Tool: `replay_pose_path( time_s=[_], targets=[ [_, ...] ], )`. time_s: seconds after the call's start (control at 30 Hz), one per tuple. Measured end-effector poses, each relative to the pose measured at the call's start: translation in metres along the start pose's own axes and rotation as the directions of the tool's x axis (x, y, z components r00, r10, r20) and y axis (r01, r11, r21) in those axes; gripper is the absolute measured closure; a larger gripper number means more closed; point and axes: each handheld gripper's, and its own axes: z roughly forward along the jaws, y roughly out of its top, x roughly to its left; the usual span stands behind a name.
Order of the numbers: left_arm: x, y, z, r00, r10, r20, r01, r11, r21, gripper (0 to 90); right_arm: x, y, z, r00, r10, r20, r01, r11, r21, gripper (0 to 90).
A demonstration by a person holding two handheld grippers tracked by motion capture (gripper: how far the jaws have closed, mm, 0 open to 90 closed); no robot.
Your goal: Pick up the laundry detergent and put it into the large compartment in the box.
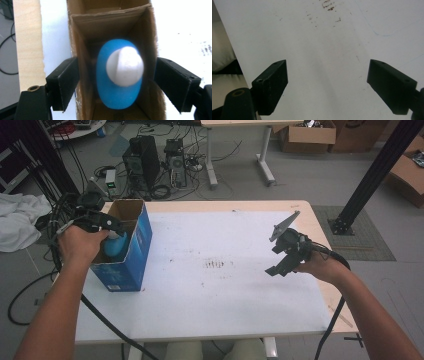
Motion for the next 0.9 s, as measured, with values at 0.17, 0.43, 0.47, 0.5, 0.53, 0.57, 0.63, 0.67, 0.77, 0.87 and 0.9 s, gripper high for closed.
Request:
replay_pose_path(
  time_s=[0.17,0.43,0.47,0.5,0.53,0.57,0.63,0.67,0.77,0.87,0.9],
  targets=[
    [-0.003,0.001,-0.009,0.9997,0.023,0.009,-0.023,0.9995,-0.02,18.9,0.001,-0.001,-0.002,1.0,0.002,0.003,-0.002,1.0,0.0,16.8],
    [-0.016,0.004,-0.021,0.9967,0.078,0.02,-0.078,0.996,-0.043,18.1,0.003,0.001,-0.004,1.0,-0.001,0.007,0.001,1.0,0.0,16.7],
    [-0.018,0.005,-0.021,0.9964,0.081,0.025,-0.08,0.9955,-0.05,18.1,0.004,0.001,-0.004,1.0,-0.001,0.007,0.001,1.0,-0.001,16.8],
    [-0.02,0.005,-0.023,0.9952,0.094,0.028,-0.092,0.9944,-0.051,18.1,0.004,0.001,-0.004,1.0,0.0,0.005,0.0,1.0,-0.001,16.8],
    [-0.022,0.006,-0.024,0.9938,0.106,0.032,-0.105,0.9931,-0.053,18.0,0.004,0.001,-0.004,1.0,0.0,0.005,0.0,1.0,-0.001,16.8],
    [-0.025,0.006,-0.026,0.9919,0.122,0.034,-0.12,0.9913,-0.053,18.0,0.004,0.001,-0.005,1.0,0.0,0.004,0.0,1.0,0.0,16.8],
    [-0.03,0.008,-0.028,0.9893,0.141,0.039,-0.138,0.9886,-0.059,18.0,0.004,0.001,-0.005,1.0,0.001,0.005,-0.001,1.0,-0.001,16.8],
    [-0.033,0.009,-0.03,0.9884,0.146,0.043,-0.143,0.9876,-0.064,17.9,0.004,0.001,-0.005,1.0,0.002,0.004,-0.002,1.0,0.001,16.7],
    [-0.042,0.011,-0.034,0.9818,0.183,0.05,-0.179,0.981,-0.074,17.6,0.005,0.0,-0.005,1.0,0.002,0.004,-0.002,1.0,0.003,16.7],
    [-0.051,0.014,-0.038,0.9752,0.214,0.058,-0.208,0.9744,-0.084,17.7,0.005,0.0,-0.005,1.0,0.004,0.004,-0.004,1.0,0.004,16.7],
    [-0.055,0.015,-0.039,0.9712,0.231,0.06,-0.225,0.9705,-0.086,17.7,0.005,0.0,-0.005,1.0,0.002,0.004,-0.002,1.0,0.004,16.7]
  ],
)
